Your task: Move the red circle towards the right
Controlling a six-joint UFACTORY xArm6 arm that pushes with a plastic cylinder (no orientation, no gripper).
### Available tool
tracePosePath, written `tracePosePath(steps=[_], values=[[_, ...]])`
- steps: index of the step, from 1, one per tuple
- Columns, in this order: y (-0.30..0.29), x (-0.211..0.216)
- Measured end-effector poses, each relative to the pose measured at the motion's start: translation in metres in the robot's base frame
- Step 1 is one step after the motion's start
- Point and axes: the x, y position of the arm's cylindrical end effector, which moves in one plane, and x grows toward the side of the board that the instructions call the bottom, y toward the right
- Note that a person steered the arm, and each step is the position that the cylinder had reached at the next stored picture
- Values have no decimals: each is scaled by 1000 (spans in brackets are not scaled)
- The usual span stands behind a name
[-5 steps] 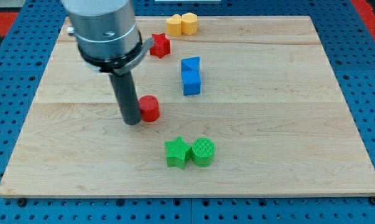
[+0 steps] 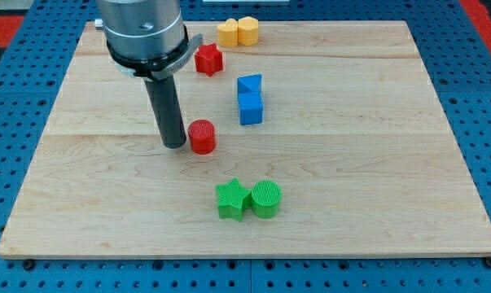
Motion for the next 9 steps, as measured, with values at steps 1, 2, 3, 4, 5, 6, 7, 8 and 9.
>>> tracePosePath(steps=[1, 2, 3, 4, 5, 6, 7, 8, 9], values=[[18, -5], [43, -5], [60, -5], [91, 4], [121, 26], [130, 39], [156, 45], [186, 57], [212, 68]])
